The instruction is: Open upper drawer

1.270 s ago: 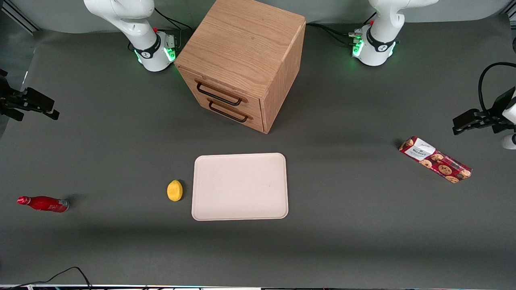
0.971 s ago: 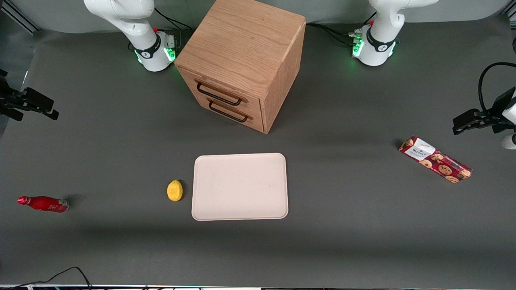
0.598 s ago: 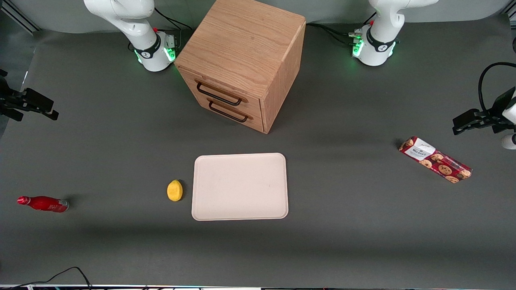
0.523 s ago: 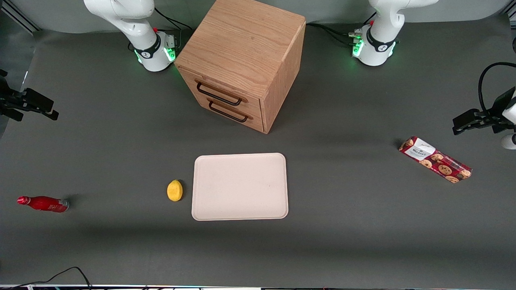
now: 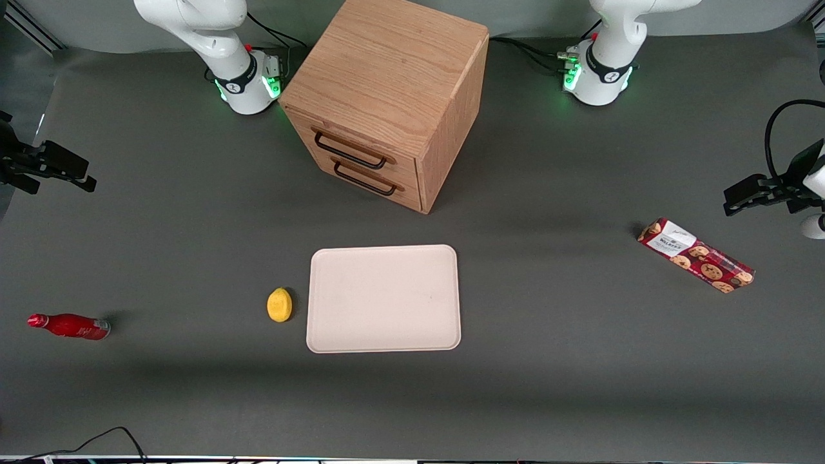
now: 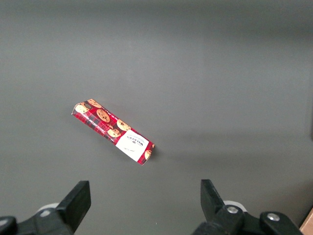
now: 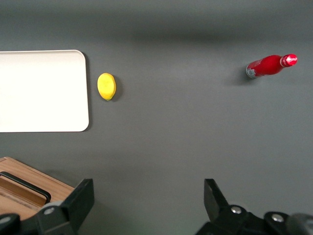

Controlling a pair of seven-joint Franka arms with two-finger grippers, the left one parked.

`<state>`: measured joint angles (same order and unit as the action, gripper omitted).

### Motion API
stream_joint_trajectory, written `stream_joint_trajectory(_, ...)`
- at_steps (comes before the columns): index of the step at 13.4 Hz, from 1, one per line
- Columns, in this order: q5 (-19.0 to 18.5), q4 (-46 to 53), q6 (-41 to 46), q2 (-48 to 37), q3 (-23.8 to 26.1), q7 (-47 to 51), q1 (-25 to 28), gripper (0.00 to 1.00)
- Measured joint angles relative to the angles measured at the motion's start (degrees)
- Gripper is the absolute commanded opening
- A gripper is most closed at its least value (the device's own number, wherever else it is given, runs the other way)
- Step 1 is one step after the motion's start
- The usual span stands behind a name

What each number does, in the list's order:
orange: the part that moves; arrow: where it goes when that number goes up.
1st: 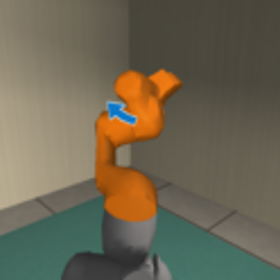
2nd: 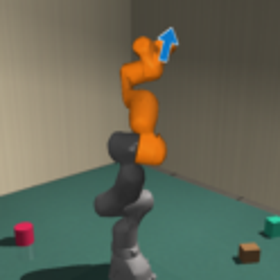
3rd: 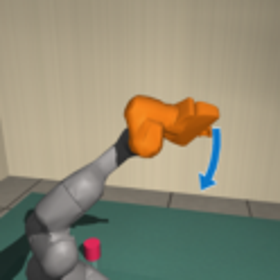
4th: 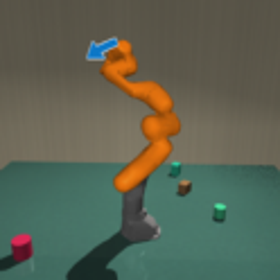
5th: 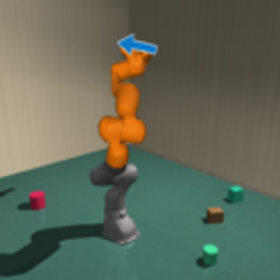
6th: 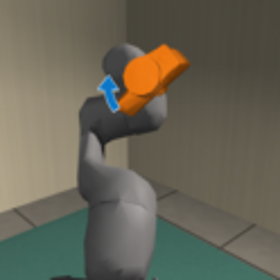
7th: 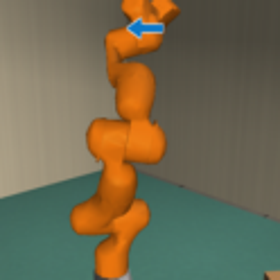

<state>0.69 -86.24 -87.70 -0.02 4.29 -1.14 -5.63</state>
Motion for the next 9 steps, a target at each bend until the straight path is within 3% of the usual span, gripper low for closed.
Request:
stream_joint_trajectory(2, 0.03, 0.01, 0.35, -0.01, 0.11, 0.00, 2.53, 1.00)
stream_joint_trajectory(6, 0.12, 0.04, 2.05, -0.03, 0.26, 0.02, 12.71, 1.00)
stream_joint_trajectory(9, 4.36, -0.10, 3.97, 0.36, 0.23, 0.17, 20.53, 1.00)
